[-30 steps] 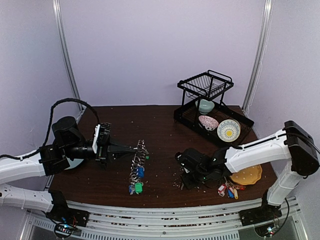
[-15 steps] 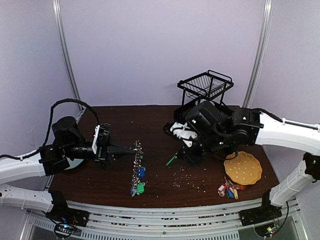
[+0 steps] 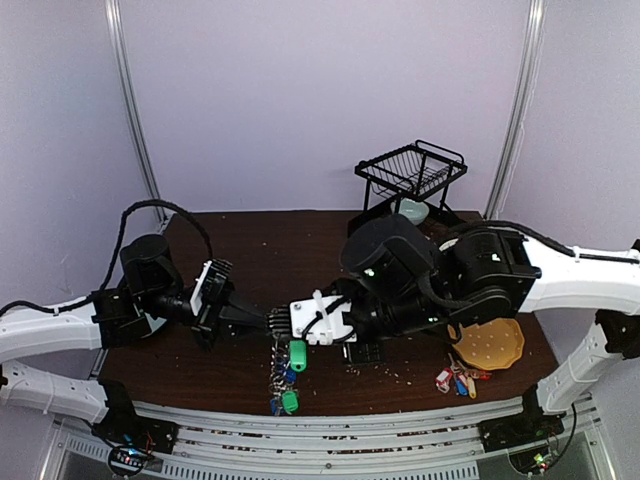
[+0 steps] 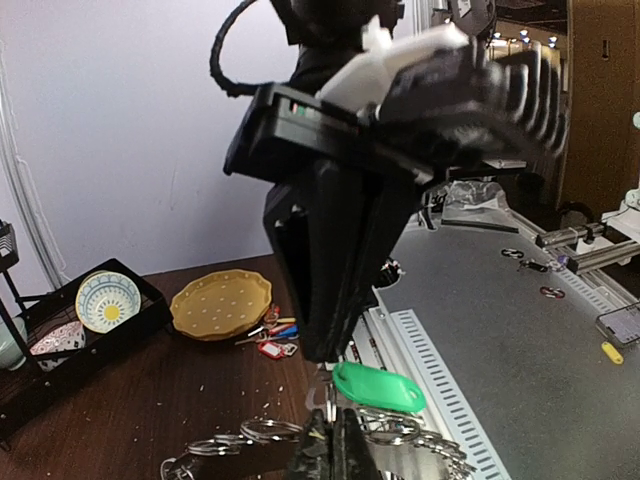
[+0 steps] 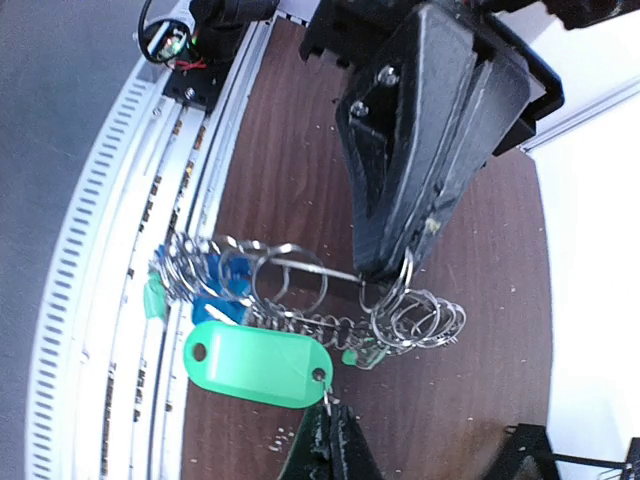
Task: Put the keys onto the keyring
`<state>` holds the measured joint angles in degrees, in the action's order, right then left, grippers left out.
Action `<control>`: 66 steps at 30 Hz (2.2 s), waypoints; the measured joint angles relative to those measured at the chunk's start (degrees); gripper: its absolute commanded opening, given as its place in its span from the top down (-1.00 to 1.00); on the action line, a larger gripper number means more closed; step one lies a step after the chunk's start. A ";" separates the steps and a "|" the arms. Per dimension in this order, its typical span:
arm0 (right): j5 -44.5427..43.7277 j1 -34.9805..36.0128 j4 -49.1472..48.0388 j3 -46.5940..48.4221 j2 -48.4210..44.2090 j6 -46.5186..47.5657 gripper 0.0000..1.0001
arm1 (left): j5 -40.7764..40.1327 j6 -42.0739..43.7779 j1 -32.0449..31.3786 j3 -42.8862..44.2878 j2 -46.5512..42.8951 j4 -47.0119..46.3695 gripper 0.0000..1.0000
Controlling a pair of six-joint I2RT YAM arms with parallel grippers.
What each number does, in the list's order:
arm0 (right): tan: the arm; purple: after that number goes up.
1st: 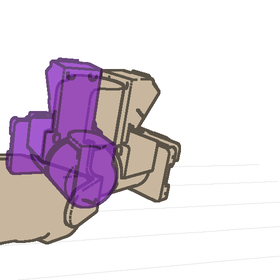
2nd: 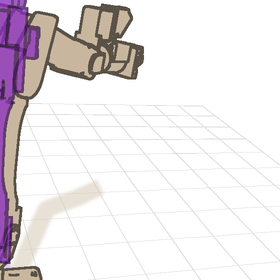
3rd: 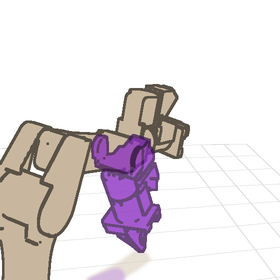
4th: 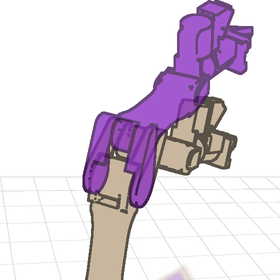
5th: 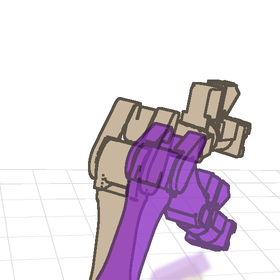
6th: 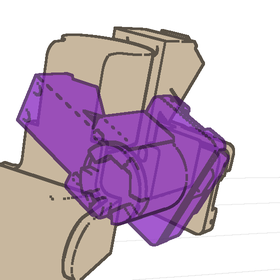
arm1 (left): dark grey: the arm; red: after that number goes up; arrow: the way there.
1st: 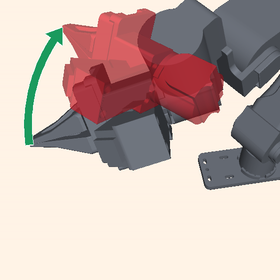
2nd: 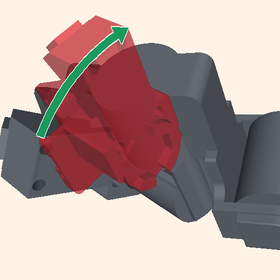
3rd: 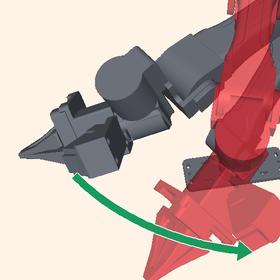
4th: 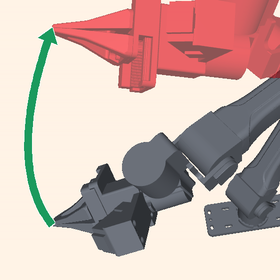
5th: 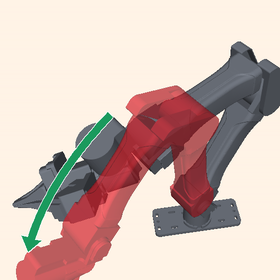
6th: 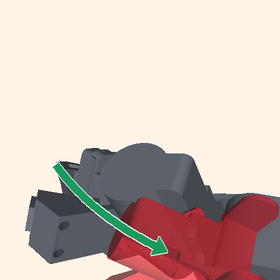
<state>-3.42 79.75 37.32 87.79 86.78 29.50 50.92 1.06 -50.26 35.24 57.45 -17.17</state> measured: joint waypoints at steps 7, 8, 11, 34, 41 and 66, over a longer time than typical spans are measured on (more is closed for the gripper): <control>-5.70 0.66 -4.02 -4.17 -1.49 11.74 1.00 | 2.82 -2.75 0.00 0.00 0.42 -3.87 1.00; -6.51 0.66 -4.55 -4.17 -1.51 12.68 1.00 | 2.97 -3.08 0.00 0.00 0.42 -4.28 1.00; -7.34 0.63 -5.75 -4.17 -1.51 14.43 1.00 | 3.19 -3.80 0.00 0.00 0.55 -5.42 1.00; -4.33 0.98 -7.58 -1.79 -0.74 15.45 1.00 | 1.49 -8.74 0.00 -0.94 1.70 -11.47 1.00; -1.36 0.98 0.20 2.16 -0.50 9.38 1.00 | 1.29 -8.74 0.00 -1.05 1.66 -11.50 1.00; -3.85 0.98 -8.31 -0.94 -0.52 14.14 1.00 | 1.36 -9.03 0.00 -1.18 1.68 -11.96 1.00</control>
<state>-7.27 80.73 29.02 86.85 86.26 43.64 52.27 -7.97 -50.26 34.06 59.13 -29.12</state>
